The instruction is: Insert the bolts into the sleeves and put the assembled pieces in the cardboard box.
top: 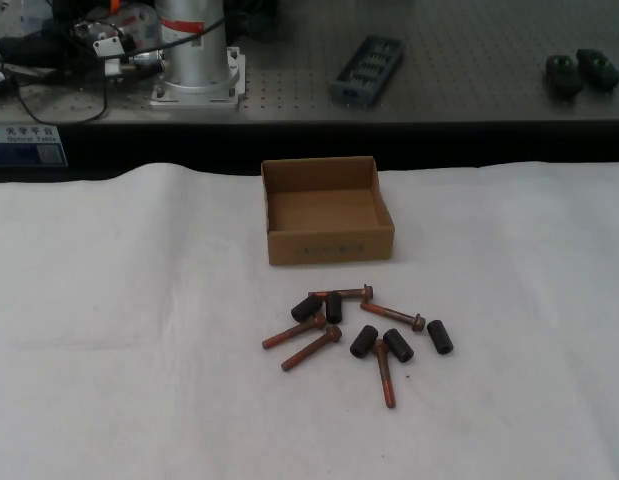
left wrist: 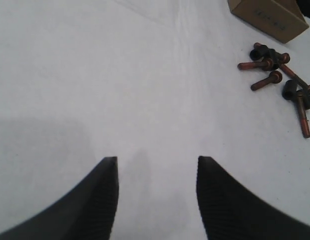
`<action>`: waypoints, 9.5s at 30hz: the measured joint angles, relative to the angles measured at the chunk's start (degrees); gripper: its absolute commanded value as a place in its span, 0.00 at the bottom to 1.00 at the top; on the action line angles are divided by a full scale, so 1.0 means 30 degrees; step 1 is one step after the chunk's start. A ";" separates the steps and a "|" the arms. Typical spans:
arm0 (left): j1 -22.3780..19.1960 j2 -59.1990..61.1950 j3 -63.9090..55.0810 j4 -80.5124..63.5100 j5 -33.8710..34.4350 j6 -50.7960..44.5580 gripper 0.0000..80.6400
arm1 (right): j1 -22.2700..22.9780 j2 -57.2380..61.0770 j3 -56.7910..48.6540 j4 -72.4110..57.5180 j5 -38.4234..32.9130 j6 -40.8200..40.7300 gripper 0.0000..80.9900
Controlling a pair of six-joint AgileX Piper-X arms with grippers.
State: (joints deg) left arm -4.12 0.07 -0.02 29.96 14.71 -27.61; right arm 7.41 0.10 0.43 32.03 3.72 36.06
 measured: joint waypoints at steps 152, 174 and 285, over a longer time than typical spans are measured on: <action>0.0000 -0.0022 0.0234 -0.1443 0.1496 -0.0993 0.43 | 0.7591 3.3847 -2.2434 0.5211 -0.4703 -1.1639 0.04; 0.0000 0.4892 -0.3051 -0.4802 0.5356 0.1327 0.40 | 0.7591 2.5888 -1.8394 0.7578 -0.4496 -1.2677 0.04; -0.9346 3.2760 -2.2787 -0.3213 0.1016 1.4688 0.01 | 0.7591 1.9457 -1.6772 0.8943 -0.4465 -1.2722 0.04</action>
State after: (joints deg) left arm -32.16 98.35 -68.39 20.32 17.75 16.45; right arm 30.19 58.47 -49.88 58.86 -9.68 -2.11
